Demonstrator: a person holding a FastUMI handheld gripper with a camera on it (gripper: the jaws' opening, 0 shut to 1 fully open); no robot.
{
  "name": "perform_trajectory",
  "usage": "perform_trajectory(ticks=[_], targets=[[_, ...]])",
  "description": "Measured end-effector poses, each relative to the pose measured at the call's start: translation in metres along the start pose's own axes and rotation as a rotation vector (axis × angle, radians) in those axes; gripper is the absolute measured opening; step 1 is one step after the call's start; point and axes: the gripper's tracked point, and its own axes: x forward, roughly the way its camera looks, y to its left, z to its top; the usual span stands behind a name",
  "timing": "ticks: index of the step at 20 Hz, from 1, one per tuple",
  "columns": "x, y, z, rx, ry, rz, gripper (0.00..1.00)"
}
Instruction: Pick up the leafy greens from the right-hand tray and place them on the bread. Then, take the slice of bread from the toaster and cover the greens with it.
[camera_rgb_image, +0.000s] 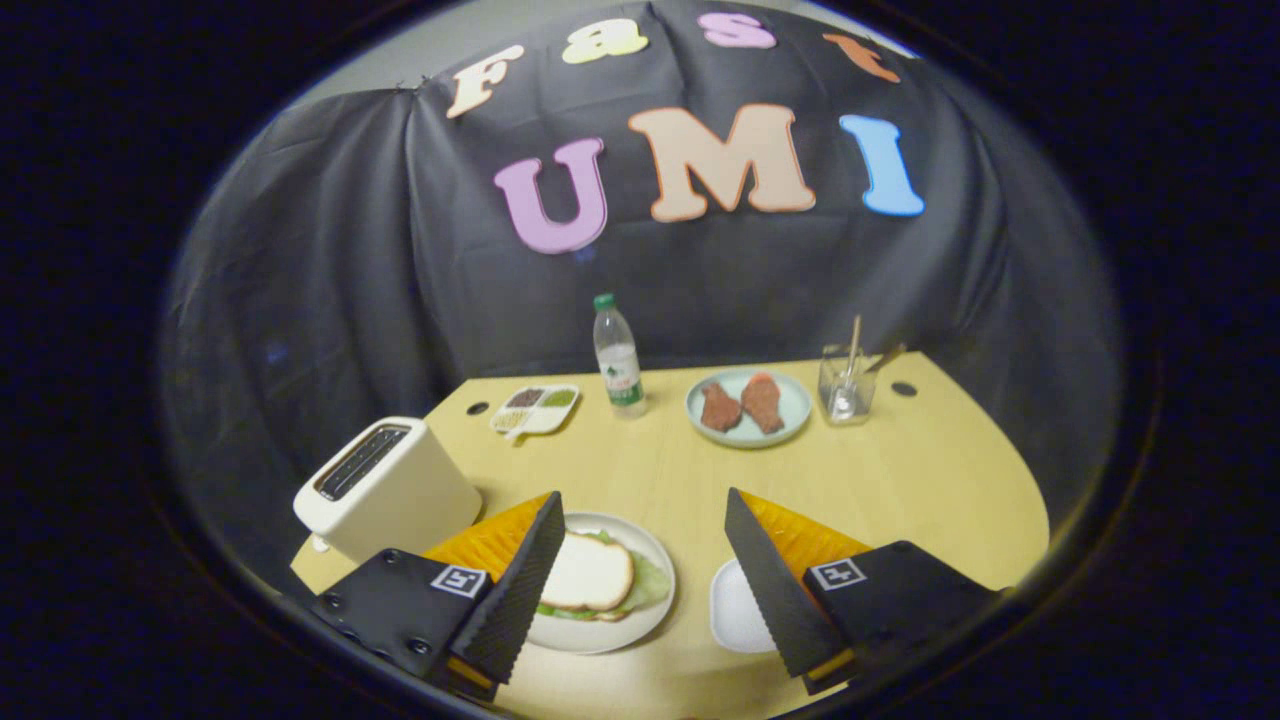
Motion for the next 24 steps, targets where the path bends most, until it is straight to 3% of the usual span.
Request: perform_trajectory(ticks=[5,10,14,24], targets=[[-0.023,-0.024,0.069,-0.097,-0.224,-0.109,1.00],[-0.045,-0.045,0.132,-0.093,-0.407,-0.204,1.00],[-0.041,-0.058,0.150,-0.117,-0.440,-0.246,1.00],[-0.054,-0.072,0.160,-0.072,-0.472,-0.261,1.00]])
